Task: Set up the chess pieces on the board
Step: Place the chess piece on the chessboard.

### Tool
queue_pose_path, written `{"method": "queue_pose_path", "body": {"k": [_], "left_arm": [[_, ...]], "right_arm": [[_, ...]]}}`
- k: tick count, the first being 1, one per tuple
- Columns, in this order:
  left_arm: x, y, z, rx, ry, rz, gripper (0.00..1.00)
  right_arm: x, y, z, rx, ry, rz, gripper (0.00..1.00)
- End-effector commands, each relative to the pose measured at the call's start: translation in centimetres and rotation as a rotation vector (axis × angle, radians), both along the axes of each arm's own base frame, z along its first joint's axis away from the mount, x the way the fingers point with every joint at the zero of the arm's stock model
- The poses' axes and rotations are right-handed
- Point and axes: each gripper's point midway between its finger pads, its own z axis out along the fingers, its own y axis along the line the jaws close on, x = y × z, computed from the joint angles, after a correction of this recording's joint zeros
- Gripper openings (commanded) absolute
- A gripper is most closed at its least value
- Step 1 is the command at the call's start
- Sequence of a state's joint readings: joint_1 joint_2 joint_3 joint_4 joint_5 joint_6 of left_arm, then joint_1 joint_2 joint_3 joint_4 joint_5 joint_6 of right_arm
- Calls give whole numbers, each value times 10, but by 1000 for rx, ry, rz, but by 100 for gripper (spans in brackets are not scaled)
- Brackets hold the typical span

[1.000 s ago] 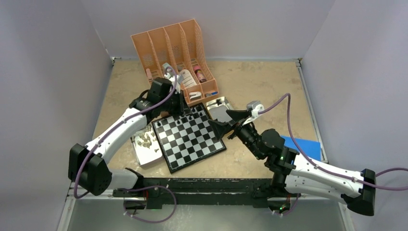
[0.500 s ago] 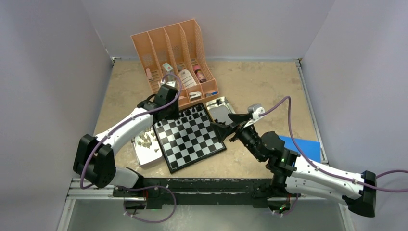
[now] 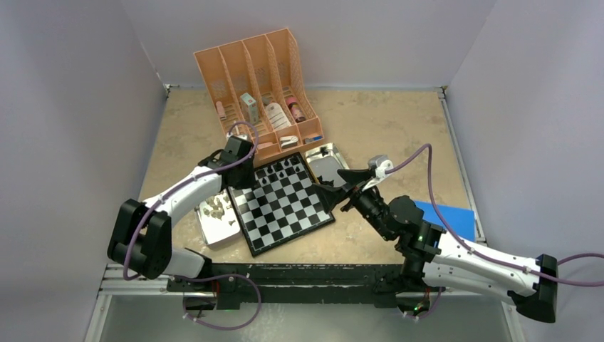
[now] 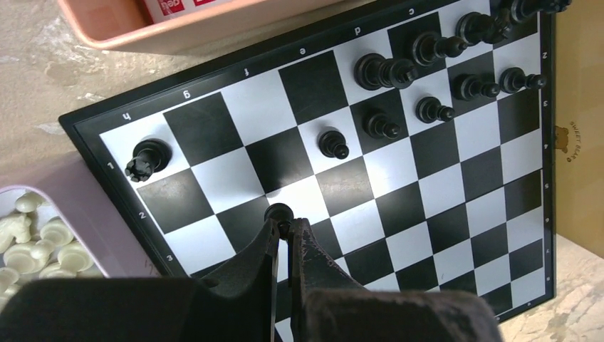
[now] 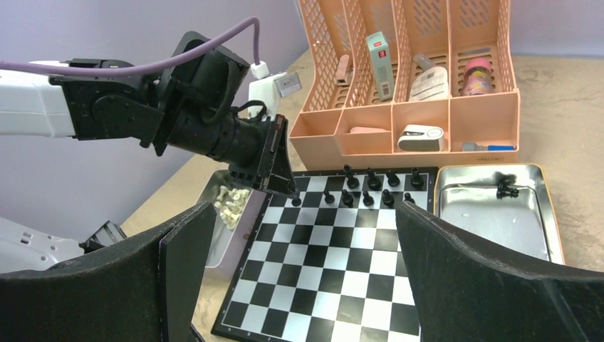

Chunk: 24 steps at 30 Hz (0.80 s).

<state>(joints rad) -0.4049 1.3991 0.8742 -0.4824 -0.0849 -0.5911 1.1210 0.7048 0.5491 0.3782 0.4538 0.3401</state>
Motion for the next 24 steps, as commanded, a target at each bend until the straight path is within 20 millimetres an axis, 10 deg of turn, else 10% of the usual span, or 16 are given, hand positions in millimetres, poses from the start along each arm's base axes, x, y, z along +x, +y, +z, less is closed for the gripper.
{"method": "queue_pose_path", "body": {"k": [1,24], "left_arm": [[19,-7,7,-53,-62,6,0],[31,0,-20,16,-33,17,1]], "right_arm": [[-2,-1,17,58,-23,3,99],[-1,14,5,-3,-16,37,99]]}}
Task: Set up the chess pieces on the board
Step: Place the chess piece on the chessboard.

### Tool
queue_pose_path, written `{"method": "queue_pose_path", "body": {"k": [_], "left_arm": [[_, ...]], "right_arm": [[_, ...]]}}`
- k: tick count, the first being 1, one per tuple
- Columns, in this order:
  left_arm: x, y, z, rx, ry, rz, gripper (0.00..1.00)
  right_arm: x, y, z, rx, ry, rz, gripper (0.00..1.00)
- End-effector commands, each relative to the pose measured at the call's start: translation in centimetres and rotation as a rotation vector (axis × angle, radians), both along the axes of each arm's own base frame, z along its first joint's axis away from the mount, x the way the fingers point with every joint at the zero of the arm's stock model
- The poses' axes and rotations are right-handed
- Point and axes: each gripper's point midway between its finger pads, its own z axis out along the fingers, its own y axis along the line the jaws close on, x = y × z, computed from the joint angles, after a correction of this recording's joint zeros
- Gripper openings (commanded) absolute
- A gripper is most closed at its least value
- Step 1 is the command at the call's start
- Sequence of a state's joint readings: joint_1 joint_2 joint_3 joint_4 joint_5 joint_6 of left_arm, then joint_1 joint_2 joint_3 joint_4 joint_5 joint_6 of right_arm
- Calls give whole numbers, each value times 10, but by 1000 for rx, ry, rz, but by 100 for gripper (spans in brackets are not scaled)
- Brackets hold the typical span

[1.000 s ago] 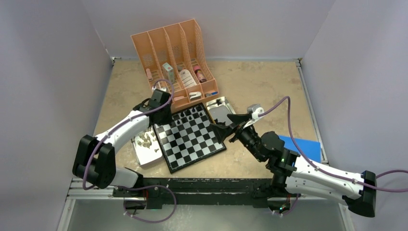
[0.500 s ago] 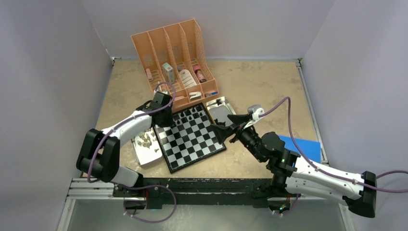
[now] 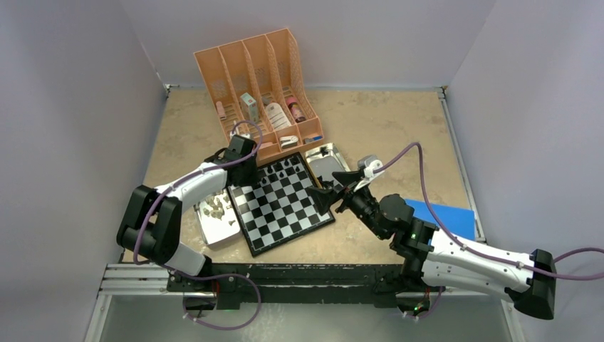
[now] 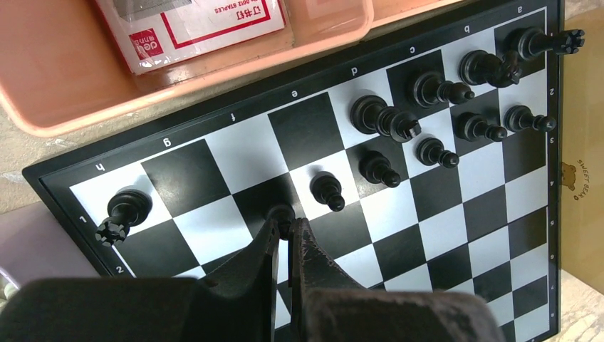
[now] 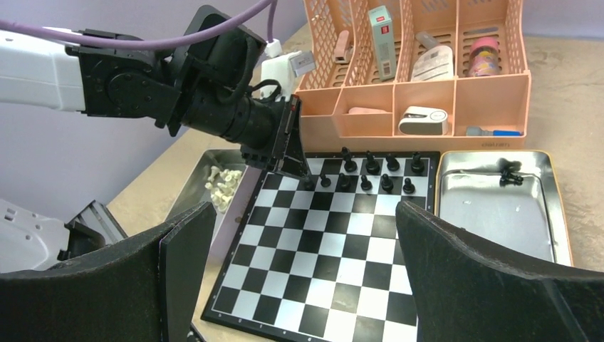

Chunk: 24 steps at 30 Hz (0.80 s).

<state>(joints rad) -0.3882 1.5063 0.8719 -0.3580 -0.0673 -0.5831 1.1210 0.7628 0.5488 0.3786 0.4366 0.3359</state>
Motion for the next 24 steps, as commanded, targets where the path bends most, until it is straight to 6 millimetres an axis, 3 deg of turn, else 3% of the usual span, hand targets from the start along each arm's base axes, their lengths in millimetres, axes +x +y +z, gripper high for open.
{"method": "queue_pose_path", "body": {"k": [1,15,19,24], "left_arm": [[9,6,1,32,-20,15,2],[8,7,3,44,-8,21,15],[9,5,10,33,-16,20,17],[13,0,26,5,-44,9,26]], "right_arm": [[-2,4,21,51,-33,21,99],[1,8,12,34,-16,12,99],[1,8,10,29,-11,12,99],[1,9,7,26,-3,11,99]]}}
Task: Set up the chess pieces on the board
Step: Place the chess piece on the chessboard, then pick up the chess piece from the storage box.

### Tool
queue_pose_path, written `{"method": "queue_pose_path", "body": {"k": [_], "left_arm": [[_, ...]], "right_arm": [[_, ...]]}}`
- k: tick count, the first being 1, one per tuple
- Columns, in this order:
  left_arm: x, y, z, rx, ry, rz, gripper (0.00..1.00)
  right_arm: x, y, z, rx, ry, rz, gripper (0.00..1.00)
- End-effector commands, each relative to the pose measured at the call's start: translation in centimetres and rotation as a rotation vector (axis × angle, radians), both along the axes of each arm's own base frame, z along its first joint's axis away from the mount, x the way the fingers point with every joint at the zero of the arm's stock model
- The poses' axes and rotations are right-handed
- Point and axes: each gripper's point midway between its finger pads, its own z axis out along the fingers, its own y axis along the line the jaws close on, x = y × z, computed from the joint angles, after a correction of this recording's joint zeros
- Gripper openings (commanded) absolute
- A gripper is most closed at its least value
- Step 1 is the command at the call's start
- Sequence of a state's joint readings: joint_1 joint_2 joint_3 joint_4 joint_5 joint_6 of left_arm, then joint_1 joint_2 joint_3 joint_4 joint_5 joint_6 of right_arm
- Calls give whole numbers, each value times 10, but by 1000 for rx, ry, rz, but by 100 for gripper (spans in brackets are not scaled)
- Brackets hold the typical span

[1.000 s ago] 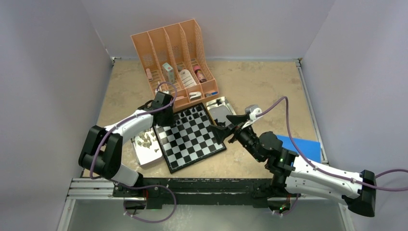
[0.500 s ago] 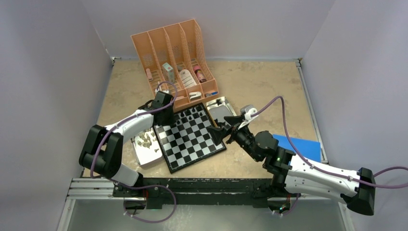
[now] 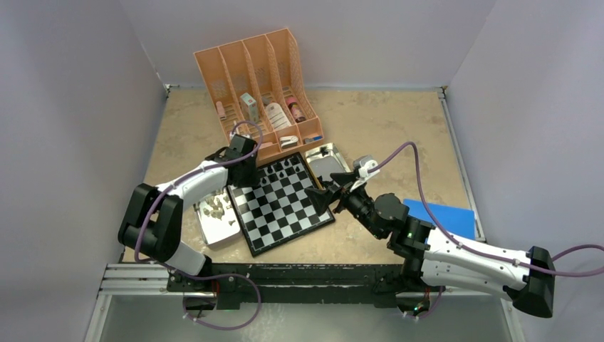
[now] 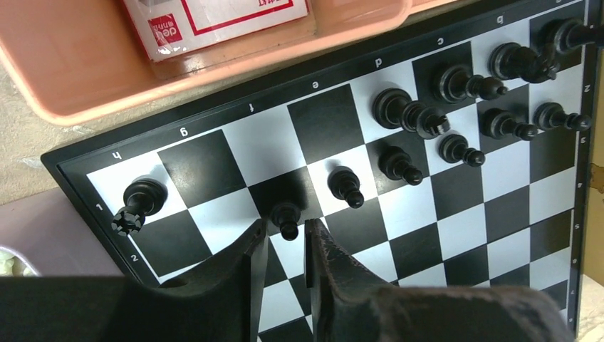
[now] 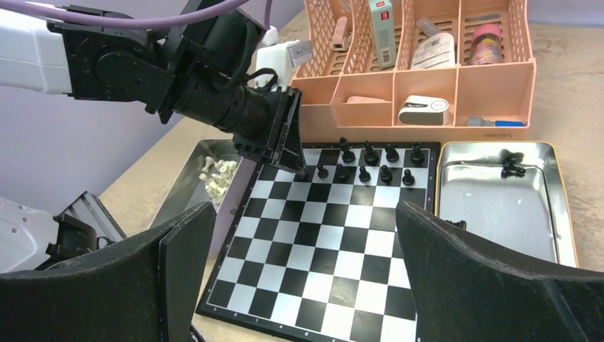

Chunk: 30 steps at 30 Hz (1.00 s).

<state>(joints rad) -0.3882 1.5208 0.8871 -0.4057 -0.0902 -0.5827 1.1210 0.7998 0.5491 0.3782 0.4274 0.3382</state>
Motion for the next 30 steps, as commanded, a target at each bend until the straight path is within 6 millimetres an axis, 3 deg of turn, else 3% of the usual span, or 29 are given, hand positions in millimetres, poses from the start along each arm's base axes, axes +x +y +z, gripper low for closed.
{"method": "queue_pose_path", "body": {"k": [1,10,18,22,30], "left_arm": [[18,-8,35,-41,-88,-6,27],[19,-18,67,-105,-130,-34,35],[6,-35,149,-219,-302,-196,51],[-10,-38,176,-253,-378,-289,55],[-38,-32,188,-240,-453,-386,59]], "right_arm": [[0,4,17,56,-18,2,99],[5,6,11,52,19,-24,99],[36,-10,-17,-43,95,-255,99],[58,-12,-43,-132,170,-365,97],[103,-30,-92,-265,303,-427,53]]}}
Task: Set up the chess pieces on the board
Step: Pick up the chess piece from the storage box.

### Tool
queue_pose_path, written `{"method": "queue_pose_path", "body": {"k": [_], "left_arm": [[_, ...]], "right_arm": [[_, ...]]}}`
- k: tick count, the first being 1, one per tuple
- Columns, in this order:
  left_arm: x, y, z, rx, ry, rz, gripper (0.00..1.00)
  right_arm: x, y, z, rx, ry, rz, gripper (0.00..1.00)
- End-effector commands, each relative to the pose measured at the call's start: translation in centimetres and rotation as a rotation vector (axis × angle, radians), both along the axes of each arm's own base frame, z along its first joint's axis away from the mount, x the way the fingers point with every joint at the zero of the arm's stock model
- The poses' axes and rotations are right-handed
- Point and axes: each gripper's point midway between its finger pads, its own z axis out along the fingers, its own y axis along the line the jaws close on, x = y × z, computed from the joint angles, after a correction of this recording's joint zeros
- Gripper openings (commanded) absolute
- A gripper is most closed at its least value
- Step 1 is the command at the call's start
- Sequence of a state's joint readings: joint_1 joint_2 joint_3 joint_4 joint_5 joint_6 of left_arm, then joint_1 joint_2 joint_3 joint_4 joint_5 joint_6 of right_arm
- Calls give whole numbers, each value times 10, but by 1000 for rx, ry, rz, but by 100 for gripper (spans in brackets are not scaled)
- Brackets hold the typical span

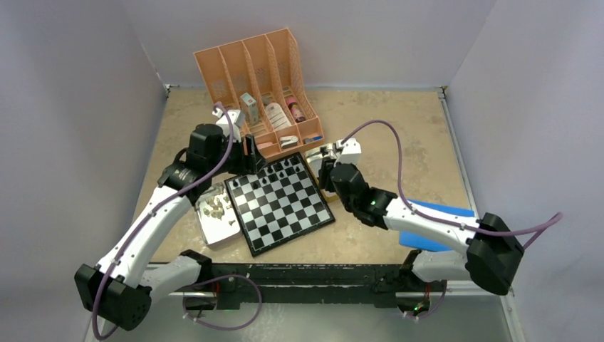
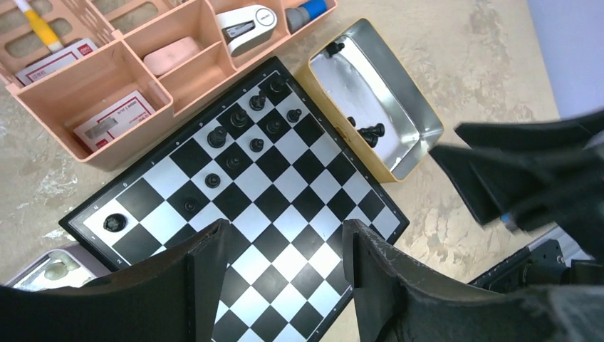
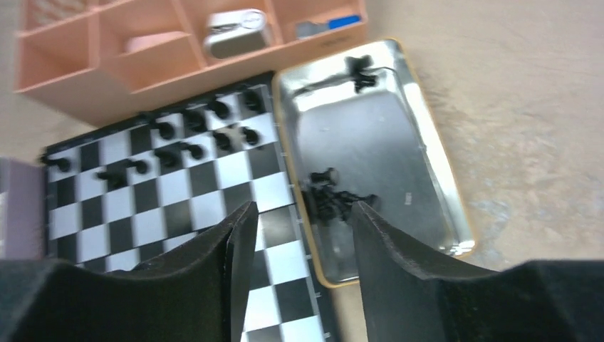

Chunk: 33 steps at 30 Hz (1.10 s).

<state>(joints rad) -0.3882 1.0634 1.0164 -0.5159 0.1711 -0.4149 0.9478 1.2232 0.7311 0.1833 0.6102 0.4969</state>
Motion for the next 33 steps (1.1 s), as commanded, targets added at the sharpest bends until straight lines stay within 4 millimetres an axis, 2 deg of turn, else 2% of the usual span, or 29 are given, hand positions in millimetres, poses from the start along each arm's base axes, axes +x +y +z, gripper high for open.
{"method": "queue_pose_path", "body": {"k": [1,4,7,8,13,18,22,33], "left_arm": [[-17,1,5,13,-54,-81,59],[-27,3,4,5,-59,-90,59],[-35,1,0,-13,-65,-113,58],[-37,0,-1,-21,-71,-123,58],[-40,1,-5,3,-65,-144,58],[-41,0,-5,6,-67,-157,58],[-42,-5,-5,-10,-67,-186,58],[-47,-6,-5,-15,-63,-204,57]], "right_arm": [[21,-14,-3,-20,40,-65,50],[34,-23,-18,-64,88,-98,42],[45,-32,-40,-115,156,-114,40],[48,-33,-49,-132,186,-109,40],[59,-21,-65,-137,267,-68,37],[59,-24,-91,-217,369,-57,36],[59,-18,-98,-227,424,-21,35],[51,-36,-123,-306,547,-58,36]]}}
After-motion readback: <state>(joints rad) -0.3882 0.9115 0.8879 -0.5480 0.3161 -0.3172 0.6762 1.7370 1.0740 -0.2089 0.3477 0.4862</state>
